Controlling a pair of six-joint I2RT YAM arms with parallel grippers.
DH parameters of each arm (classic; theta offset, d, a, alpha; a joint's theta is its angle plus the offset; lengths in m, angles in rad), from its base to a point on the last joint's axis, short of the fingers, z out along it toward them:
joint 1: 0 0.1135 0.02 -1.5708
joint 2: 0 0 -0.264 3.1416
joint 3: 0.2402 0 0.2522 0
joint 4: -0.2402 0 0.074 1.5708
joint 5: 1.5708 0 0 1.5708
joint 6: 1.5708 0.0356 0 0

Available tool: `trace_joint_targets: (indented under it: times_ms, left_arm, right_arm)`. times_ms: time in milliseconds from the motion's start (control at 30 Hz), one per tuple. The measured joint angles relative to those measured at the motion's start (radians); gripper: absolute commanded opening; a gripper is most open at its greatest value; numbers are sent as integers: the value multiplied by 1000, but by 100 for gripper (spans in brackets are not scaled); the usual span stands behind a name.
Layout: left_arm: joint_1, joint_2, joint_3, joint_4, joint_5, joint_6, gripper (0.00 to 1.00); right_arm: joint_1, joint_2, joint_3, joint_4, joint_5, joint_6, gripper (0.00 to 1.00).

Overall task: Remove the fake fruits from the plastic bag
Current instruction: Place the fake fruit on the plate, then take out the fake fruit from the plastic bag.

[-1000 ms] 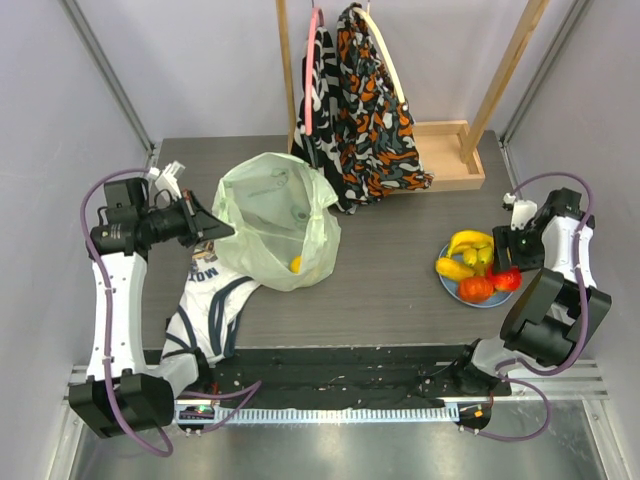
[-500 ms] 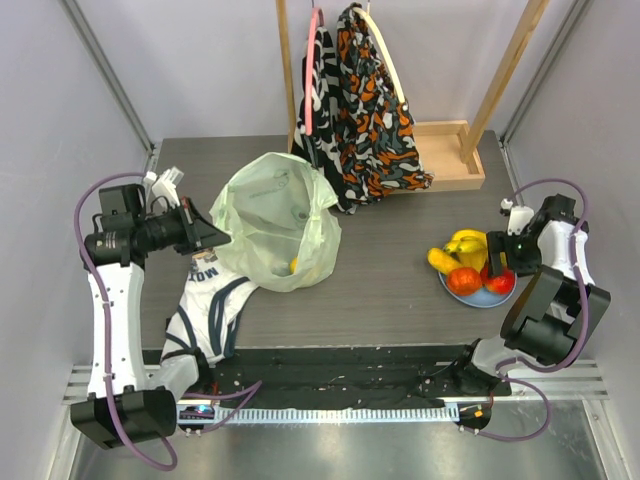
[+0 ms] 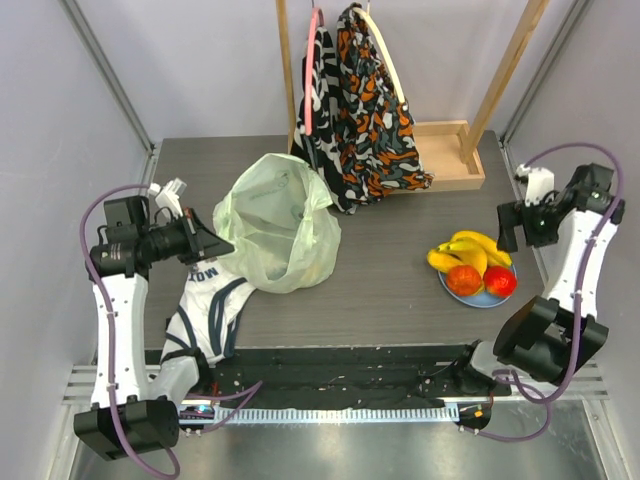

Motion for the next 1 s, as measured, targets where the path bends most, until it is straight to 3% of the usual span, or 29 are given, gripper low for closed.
trace_joint_targets:
  times_ms: [133, 200, 267, 400, 533, 667, 767, 1000]
  left_arm:
    - [0, -39, -13, 2, 3, -6, 0]
    - [0, -69, -14, 0, 5, -5, 0]
    - [0, -98, -14, -3, 7, -2, 0]
    - [2, -144, -14, -34, 10, 5, 0]
    - [2, -185, -14, -64, 10, 20, 0]
    - [10, -236, -26, -77, 12, 24, 0]
    - [16, -275, -42, -85, 19, 23, 0]
    - [21, -309, -76, -90, 27, 23, 0]
  right_arm:
    - [57, 2, 262, -98, -201, 0, 100]
    - [221, 2, 420, -76, -251, 60, 100]
    - [465, 1, 536, -3, -292, 129, 99]
    - [881, 29, 698, 86, -324, 277, 75]
    - [1125, 122, 851, 142, -317, 369, 61]
    - [1331, 235, 845, 191, -282, 391, 57]
    - [1441, 307, 768, 217, -247, 385, 45]
    - [1497, 419, 451, 318, -16, 484, 45]
